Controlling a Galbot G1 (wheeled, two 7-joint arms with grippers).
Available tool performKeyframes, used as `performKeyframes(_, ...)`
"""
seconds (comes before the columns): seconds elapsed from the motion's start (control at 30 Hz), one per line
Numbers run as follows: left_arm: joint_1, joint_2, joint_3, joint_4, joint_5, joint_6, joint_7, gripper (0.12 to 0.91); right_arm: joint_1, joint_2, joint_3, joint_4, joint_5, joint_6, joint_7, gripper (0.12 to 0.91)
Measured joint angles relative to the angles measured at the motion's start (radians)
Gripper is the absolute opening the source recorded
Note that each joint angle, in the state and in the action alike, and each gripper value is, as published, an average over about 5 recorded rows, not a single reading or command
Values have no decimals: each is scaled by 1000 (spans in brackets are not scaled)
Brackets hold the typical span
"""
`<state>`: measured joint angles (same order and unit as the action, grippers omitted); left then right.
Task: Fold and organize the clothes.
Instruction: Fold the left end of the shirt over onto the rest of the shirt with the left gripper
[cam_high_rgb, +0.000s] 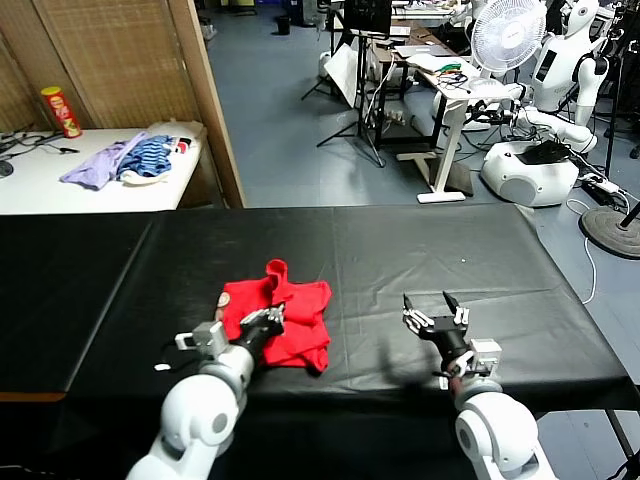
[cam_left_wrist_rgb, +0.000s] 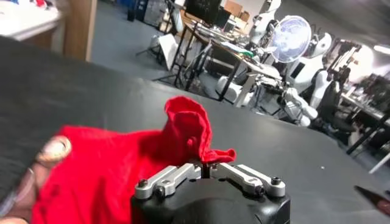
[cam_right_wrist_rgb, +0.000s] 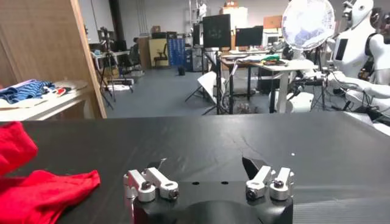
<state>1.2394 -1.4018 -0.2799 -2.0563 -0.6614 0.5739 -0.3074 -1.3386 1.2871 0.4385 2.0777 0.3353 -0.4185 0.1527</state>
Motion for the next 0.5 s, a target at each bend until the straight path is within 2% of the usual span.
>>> performKeyframes(0.13, 4, -36, 12, 16, 14, -3, 1, 154, 11, -4, -12, -9, 1, 0, -7, 798)
performKeyframes(0.23, 4, -57, 16, 20, 8, -5, 0, 209, 23, -9, -26, -21, 3, 1, -18, 798)
performKeyframes(0.33, 6, -78, 17, 17, -23, -11, -2, 351, 44, -15, -48, -38, 7, 4, -34, 798)
performKeyframes(0.5, 16, -111, 0, -18, -126, -21, -20, 636, 97, -15, -104, -76, 25, 4, -65, 798)
